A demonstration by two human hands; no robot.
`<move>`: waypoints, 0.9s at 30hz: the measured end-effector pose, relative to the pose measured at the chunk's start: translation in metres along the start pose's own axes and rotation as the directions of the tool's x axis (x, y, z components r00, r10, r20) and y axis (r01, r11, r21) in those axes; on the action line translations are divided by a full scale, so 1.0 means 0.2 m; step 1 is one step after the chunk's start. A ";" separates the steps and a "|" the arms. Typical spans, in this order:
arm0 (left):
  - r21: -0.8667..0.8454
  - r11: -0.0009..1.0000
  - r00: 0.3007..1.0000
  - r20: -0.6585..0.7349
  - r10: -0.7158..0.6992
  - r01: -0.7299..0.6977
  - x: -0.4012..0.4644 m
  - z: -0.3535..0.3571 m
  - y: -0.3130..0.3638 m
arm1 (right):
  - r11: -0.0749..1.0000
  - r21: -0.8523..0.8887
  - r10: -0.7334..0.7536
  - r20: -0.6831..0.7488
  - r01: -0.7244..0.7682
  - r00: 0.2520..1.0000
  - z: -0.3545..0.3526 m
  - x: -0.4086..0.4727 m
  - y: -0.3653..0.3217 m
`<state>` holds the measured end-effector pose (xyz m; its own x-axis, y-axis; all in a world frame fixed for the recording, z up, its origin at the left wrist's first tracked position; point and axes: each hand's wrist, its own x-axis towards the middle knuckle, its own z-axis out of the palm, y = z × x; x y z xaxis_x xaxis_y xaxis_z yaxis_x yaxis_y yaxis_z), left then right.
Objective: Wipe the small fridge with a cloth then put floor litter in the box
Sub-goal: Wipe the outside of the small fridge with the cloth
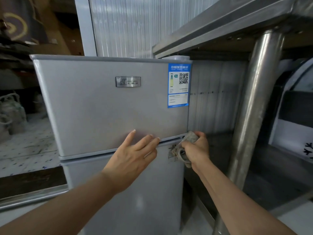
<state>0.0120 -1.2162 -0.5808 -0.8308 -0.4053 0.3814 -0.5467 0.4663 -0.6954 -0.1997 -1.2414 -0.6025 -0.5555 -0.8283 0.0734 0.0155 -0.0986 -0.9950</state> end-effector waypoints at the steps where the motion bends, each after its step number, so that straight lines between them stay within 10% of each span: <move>1: 0.002 1.000 1.000 0.003 0.005 -0.005 0.00 -0.01 0.00 | 1.000 -0.015 -0.015 -0.011 0.015 1.000 0.01 0.00 -0.01; 27: 0.099 0.995 0.999 0.034 -0.020 0.017 0.15 -0.30 -0.35 | 0.985 -0.033 -0.172 -0.088 0.170 0.981 0.08 0.06 -0.53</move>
<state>0.0201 -1.2141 -0.4839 -0.8158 -0.4407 0.3745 -0.5473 0.3791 -0.7462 -0.1947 -1.2495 -0.4953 -0.6211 -0.7470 0.2373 -0.1065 -0.2195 -0.9698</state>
